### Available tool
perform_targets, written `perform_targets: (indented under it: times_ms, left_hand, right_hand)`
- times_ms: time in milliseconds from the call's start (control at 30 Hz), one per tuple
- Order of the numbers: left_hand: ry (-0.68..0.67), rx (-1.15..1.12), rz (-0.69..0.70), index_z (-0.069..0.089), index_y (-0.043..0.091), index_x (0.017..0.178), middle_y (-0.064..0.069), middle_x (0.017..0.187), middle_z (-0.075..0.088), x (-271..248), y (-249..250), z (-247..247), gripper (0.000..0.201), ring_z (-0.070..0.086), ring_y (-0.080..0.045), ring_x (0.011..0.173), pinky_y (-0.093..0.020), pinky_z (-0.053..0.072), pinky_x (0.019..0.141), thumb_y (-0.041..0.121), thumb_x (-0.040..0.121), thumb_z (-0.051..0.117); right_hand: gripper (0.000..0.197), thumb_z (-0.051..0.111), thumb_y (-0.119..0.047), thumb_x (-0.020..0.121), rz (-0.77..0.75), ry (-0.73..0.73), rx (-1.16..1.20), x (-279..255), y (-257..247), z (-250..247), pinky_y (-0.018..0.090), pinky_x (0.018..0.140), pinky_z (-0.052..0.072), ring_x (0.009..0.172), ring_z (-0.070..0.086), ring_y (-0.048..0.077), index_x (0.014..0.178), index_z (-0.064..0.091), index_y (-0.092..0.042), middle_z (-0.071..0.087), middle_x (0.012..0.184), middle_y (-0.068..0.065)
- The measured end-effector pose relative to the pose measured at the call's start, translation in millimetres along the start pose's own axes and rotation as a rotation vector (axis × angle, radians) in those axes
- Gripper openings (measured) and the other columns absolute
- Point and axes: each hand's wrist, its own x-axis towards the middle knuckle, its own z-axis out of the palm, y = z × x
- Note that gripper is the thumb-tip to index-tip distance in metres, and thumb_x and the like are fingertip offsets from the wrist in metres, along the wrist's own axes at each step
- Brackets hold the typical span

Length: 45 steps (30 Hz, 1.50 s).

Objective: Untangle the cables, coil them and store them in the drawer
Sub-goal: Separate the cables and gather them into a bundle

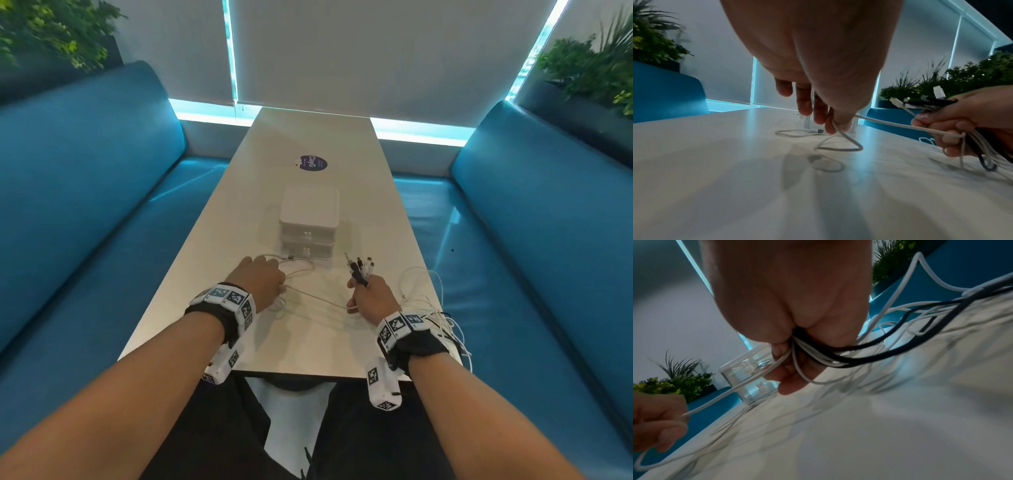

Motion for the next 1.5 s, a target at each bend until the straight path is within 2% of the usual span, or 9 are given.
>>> perform_targets:
  times_ms: [133,267,467,533,700,933,1133,1300,1500]
  left_hand:
    - [0.052,0.055,-0.054,0.065,0.018,0.113,-0.005,0.119,0.055,-0.7,-7.7,-2.3,0.032,0.048,-0.027,0.112,-0.041,0.038,0.096,0.034,0.103,0.039]
    - [0.144,0.031,-0.044,0.064,0.019,0.112,-0.002,0.12,0.055,-7.2,-16.5,-3.8,0.03,0.048,-0.025,0.111,-0.04,0.037,0.095,0.029,0.103,0.038]
    - [0.184,-0.354,0.149,0.058,0.016,0.126,-0.005,0.129,0.059,-2.5,19.0,-12.5,0.037,0.055,-0.028,0.11,-0.035,0.043,0.094,0.0,0.098,0.041]
    - [0.111,-0.43,0.194,0.055,0.017,0.13,-0.004,0.123,0.063,-1.3,33.0,-14.9,0.045,0.06,-0.025,0.108,-0.032,0.045,0.09,-0.007,0.094,0.041]
    - [0.073,-0.221,0.263,0.054,0.018,0.118,-0.007,0.096,0.065,1.7,56.9,-12.1,0.019,0.063,-0.028,0.085,-0.036,0.047,0.07,0.017,0.103,0.042]
    - [-0.043,-0.007,0.198,0.056,0.014,0.12,-0.011,0.104,0.066,1.1,76.9,-11.5,0.023,0.065,-0.032,0.089,-0.034,0.039,0.065,0.021,0.104,0.041]
    - [-0.021,-0.064,0.099,0.056,0.018,0.124,-0.01,0.112,0.064,1.0,74.7,-16.4,0.027,0.065,-0.032,0.098,-0.035,0.04,0.068,0.014,0.101,0.042]
    - [-0.09,-0.181,0.089,0.064,0.016,0.108,-0.009,0.103,0.066,2.6,53.0,-11.2,0.036,0.063,-0.028,0.089,-0.033,0.044,0.072,0.042,0.104,0.039]
    - [-0.053,-0.635,-0.044,0.071,0.014,0.097,0.004,0.081,0.059,1.0,3.2,-4.7,0.029,0.056,-0.018,0.079,-0.027,0.037,0.069,0.041,0.094,0.063]
  right_hand:
    - [0.021,0.041,-0.008,0.096,0.085,0.065,-0.065,2.1,2.6,-2.7,0.027,0.056,0.055,0.066,0.072,0.026,0.097,0.062,-0.01,0.068,0.092,0.011]
    - [0.019,0.047,-0.009,0.094,0.129,0.144,-0.116,5.5,11.1,-9.0,0.045,0.079,0.059,0.086,0.071,0.035,0.105,0.062,-0.007,0.068,0.103,0.012]
    - [0.02,0.05,-0.001,0.092,0.007,0.089,-0.25,0.1,-0.1,-7.1,0.023,0.065,0.049,0.085,0.069,0.021,0.108,0.062,-0.005,0.071,0.098,0.004]
    - [0.021,0.05,-0.001,0.09,0.011,0.053,-0.2,1.2,5.1,-2.9,0.029,0.073,0.057,0.079,0.072,0.019,0.106,0.064,-0.006,0.072,0.093,0.004]
    - [0.022,0.045,0.001,0.085,0.007,0.055,0.007,1.8,9.4,-2.7,0.041,0.075,0.061,0.062,0.07,0.023,0.094,0.064,-0.006,0.068,0.066,0.008]
    - [0.023,0.041,-0.005,0.094,-0.017,-0.139,0.123,-7.2,-7.7,2.8,0.019,0.04,0.029,0.043,0.037,0.01,0.085,0.061,-0.013,0.047,0.062,0.002]
    - [0.023,0.059,-0.026,0.094,-0.181,-0.225,-0.221,-12.4,-2.6,10.4,0.036,0.068,0.044,0.071,0.06,0.024,0.087,0.068,-0.006,0.065,0.076,0.01]
    - [0.024,0.06,-0.029,0.093,-0.201,-0.246,-0.384,-12.9,-3.8,7.0,0.034,0.069,0.045,0.074,0.061,0.022,0.09,0.066,-0.006,0.065,0.08,0.009]
    - [0.024,0.043,-0.016,0.097,-0.112,0.006,-0.795,-9.4,12.6,-14.3,0.036,0.084,0.05,0.104,0.063,0.032,0.112,0.06,-0.008,0.065,0.114,0.014]
